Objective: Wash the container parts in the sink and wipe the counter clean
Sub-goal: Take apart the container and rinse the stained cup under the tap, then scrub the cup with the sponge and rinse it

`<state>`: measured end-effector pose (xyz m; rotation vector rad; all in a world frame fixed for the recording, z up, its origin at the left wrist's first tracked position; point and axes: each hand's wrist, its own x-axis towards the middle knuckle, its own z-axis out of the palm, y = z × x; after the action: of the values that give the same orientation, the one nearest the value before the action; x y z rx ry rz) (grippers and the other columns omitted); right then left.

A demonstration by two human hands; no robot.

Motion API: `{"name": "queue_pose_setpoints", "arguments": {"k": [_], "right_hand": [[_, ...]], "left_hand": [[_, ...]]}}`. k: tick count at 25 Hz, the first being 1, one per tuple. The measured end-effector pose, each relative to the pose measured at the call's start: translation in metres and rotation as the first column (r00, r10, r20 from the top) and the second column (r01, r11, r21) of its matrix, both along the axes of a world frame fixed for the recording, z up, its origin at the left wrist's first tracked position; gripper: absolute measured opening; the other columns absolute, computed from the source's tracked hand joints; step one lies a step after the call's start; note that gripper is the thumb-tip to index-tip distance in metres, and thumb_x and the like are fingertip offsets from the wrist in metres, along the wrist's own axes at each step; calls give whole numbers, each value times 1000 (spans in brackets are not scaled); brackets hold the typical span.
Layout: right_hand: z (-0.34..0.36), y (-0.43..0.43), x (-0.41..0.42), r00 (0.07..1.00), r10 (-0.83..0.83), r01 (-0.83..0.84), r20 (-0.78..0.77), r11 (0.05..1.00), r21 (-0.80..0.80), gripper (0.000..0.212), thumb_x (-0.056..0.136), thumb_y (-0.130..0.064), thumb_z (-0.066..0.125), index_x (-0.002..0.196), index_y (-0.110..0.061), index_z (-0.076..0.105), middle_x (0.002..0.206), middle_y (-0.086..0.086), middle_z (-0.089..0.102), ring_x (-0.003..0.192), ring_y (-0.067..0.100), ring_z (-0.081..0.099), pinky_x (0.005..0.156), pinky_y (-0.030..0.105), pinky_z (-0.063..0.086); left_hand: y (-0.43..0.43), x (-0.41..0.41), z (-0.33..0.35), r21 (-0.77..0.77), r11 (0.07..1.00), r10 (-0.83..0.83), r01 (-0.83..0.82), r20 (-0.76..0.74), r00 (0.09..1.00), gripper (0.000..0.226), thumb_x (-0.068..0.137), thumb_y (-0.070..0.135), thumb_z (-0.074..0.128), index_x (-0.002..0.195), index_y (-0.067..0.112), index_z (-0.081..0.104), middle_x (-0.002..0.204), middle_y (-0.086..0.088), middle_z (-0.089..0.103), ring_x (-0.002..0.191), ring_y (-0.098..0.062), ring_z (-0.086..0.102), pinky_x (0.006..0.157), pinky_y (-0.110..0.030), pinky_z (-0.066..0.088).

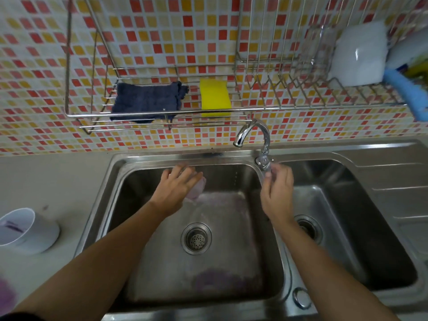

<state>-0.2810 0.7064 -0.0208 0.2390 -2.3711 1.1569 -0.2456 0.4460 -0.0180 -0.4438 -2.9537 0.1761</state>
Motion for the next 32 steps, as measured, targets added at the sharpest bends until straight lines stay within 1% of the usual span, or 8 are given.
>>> {"name": "queue_pose_setpoints", "arguments": {"k": [3,5,9,13,18,21,27,32], "right_hand": [[103,-33,-19,935,6,-43,-354,994,-98,21,89,-15,44,104,-1,49,99,17,53,91,22,51,82,26,42],[159,-60,-33,923,55,-61,-381,998,-3,24,88,-16,47,107,-2,50,102,13,54,94,19,49,82,25,41],[201,-111,-73,985,122,-158,125,924,348,65,91,-43,46,140,-4,27,144,19,34,131,34,34,106,39,32],[201,-140,-92,816,-23,-323,578,811,488,95,80,-50,62,147,-8,9,154,19,14,139,36,22,111,40,31],[213,-128,-52,980,186,-196,64,892,407,62,87,-24,54,142,-10,28,147,16,23,132,36,28,109,40,26],[198,-100,10,859,477,-353,-187,816,458,58,86,-24,52,139,-10,35,141,11,33,126,22,35,105,28,29],[128,-60,52,732,680,-430,-50,518,740,43,84,-25,53,124,-11,49,128,13,55,116,25,48,102,35,38],[114,-66,47,694,711,-424,111,279,862,62,67,-30,75,120,-7,54,123,15,60,111,31,58,93,40,51]], "left_hand": [[-10,1,20,517,818,158,-250,217,963,86,60,27,79,136,24,39,137,-5,41,127,-26,37,104,-40,39],[-17,3,36,632,729,137,-262,241,961,89,58,28,83,135,25,38,135,-1,43,123,-20,41,100,-32,40],[-22,12,67,741,629,83,-235,237,968,88,58,21,85,134,25,41,129,6,43,115,-10,42,89,-22,39],[-28,20,88,759,621,74,-196,192,979,89,57,19,85,134,23,41,121,11,41,111,-10,45,87,-22,43],[-40,30,92,839,511,59,-189,185,981,92,57,25,85,135,30,37,129,9,41,115,-11,44,92,-32,49],[-47,35,89,888,410,9,-205,221,975,92,59,25,85,133,35,32,129,8,45,111,-9,49,85,-22,49],[-36,43,79,817,564,-59,-120,184,981,94,61,29,84,136,33,28,137,7,38,124,-6,39,103,-22,35],[-11,47,73,851,521,-63,-58,106,992,88,61,17,85,134,18,36,128,5,40,117,2,36,92,5,24]]}}
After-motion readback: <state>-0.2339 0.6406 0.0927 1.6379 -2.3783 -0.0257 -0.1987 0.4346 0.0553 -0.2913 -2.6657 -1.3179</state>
